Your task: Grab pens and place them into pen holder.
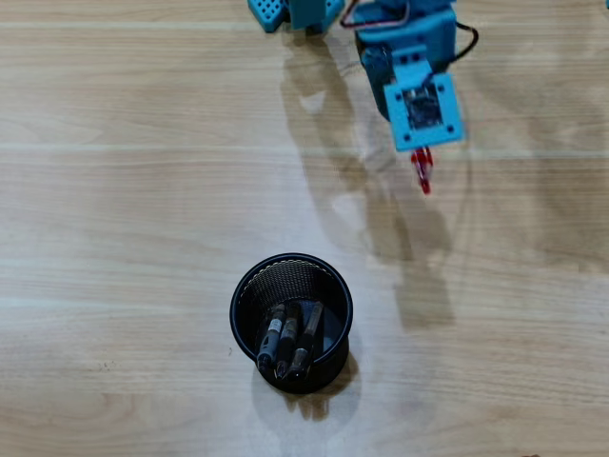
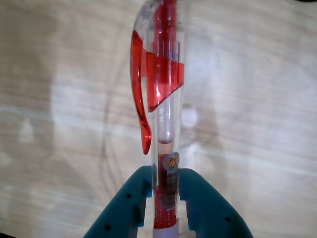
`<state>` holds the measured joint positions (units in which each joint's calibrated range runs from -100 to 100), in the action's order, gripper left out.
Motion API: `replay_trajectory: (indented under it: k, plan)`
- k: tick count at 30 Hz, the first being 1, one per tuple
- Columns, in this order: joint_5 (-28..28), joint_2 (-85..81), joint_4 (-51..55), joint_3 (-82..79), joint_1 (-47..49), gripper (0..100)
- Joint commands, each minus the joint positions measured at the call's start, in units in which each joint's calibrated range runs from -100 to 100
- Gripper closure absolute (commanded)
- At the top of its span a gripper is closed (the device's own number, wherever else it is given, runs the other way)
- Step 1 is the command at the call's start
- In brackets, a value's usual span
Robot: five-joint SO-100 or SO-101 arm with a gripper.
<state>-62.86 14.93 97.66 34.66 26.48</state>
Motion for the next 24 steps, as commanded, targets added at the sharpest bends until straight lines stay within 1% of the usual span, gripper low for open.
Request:
replay_trajectory:
  k: [1, 6, 9, 10, 12, 19, 22, 24]
  plan:
    - [-0.1, -12.4, 0.3, -10.6, -2.1, 98]
    - [0.2, -19.3, 0.0, -18.8, -4.7, 98]
    - [0.4, -22.1, -5.2, -22.0, -6.6, 98]
    - [1.3, -22.9, -7.6, -23.3, -7.3, 98]
    - [5.0, -24.1, -14.3, -25.7, -9.1, 98]
    - [20.0, -26.5, -44.3, -33.3, -14.0, 98]
    - [22.9, -27.5, -55.3, -36.6, -15.2, 98]
    - [23.1, -27.9, -61.8, -39.1, -16.2, 98]
